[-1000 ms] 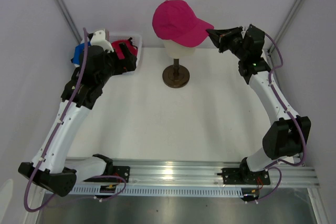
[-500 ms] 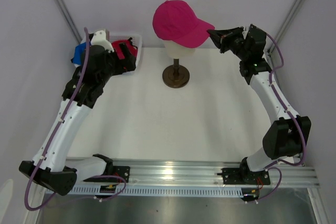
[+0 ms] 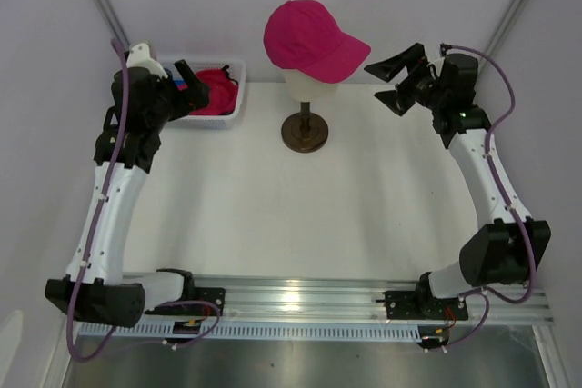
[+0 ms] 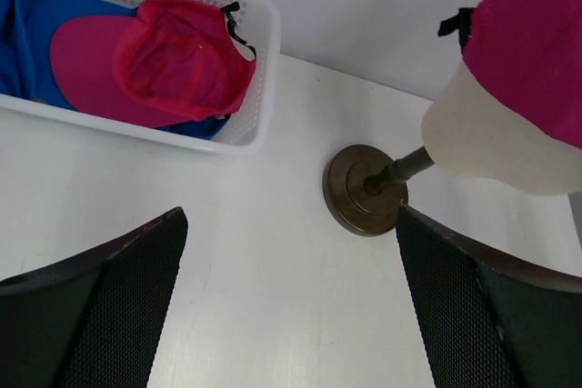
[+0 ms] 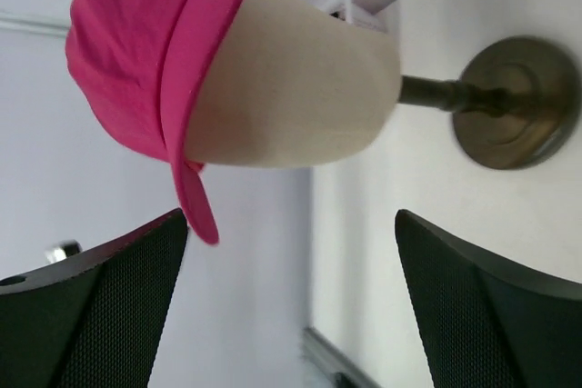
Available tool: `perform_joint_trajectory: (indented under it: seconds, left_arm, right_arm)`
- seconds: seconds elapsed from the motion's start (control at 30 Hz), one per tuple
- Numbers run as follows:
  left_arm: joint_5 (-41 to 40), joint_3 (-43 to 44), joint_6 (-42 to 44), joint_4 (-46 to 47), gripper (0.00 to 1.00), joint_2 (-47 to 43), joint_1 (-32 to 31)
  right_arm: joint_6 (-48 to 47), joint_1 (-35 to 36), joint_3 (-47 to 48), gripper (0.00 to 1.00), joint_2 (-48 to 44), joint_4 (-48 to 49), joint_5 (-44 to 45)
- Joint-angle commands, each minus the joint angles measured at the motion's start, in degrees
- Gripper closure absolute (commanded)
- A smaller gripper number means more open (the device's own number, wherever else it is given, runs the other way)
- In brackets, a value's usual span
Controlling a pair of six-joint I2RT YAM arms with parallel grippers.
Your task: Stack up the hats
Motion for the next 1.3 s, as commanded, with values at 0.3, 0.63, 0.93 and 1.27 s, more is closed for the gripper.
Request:
perform_joint_trajectory:
  seconds: [0.3, 0.63, 0.93, 1.27]
  left_arm:
    - [4.88, 16.76, -1.08, 1.23, 0.0, 28.1, 10.56]
    - [-6.62, 38.92, 2.07, -4.13, 0.01, 48.5, 15.22]
    - [-17.98, 42.69, 24.84, 2.28, 0.01, 57.46, 16.1]
    - [-13.23, 50.17, 25.47, 2.81, 0.24, 67.14, 18.12]
  right_arm:
    - [-27.79, 0.1, -32.04, 0.0, -30.33, 0.77, 2.26]
    - [-28.41, 0.54, -33.19, 0.0, -29.29, 1.89, 5.08]
    - [-24.89, 4.32, -33.18, 0.01, -23.58, 8.05, 9.03]
    - [-25.59, 6.34, -26.16, 0.0, -12.68, 6.48, 9.21]
